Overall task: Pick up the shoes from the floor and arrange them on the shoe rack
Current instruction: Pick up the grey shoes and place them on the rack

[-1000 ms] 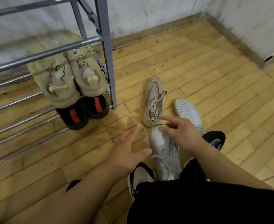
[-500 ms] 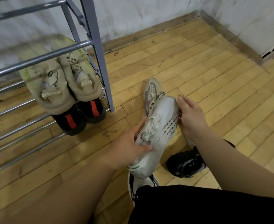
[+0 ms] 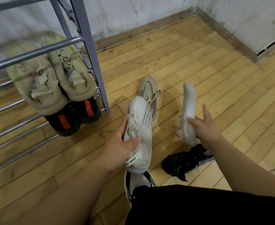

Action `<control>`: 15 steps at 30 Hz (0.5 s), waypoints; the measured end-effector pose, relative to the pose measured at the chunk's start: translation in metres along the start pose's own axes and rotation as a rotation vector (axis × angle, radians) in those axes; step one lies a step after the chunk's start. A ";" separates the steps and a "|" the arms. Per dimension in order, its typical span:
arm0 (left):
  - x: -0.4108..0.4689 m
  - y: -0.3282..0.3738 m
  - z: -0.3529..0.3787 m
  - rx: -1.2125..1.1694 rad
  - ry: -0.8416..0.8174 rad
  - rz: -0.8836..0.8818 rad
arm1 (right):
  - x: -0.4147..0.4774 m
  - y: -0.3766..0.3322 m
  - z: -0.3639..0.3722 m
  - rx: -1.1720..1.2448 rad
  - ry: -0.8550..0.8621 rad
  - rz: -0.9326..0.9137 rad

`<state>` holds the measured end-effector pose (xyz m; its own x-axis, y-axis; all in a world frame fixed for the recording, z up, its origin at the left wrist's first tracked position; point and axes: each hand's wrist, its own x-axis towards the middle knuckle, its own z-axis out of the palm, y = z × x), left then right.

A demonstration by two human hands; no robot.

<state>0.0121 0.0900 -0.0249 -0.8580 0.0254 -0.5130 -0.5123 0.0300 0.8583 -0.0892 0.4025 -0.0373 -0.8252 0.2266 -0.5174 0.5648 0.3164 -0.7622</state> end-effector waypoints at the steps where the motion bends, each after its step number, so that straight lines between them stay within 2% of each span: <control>1: 0.001 0.000 0.001 -0.006 0.009 -0.007 | -0.002 -0.004 0.001 0.163 0.025 0.050; 2: 0.001 -0.001 0.002 -0.008 0.014 -0.014 | -0.003 -0.004 0.003 0.227 0.068 0.082; 5: -0.001 0.000 0.007 0.004 0.013 -0.027 | -0.009 0.010 0.010 0.038 0.222 0.092; 11: -0.001 -0.006 0.005 0.033 0.010 -0.055 | -0.021 0.017 0.023 -0.219 0.057 -0.013; 15: -0.002 -0.007 0.002 0.024 0.019 -0.074 | -0.019 0.017 0.029 -0.247 0.026 -0.052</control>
<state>0.0173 0.0913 -0.0298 -0.8184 0.0034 -0.5746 -0.5736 0.0546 0.8173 -0.0641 0.3770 -0.0510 -0.8544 0.2270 -0.4675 0.5095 0.5431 -0.6674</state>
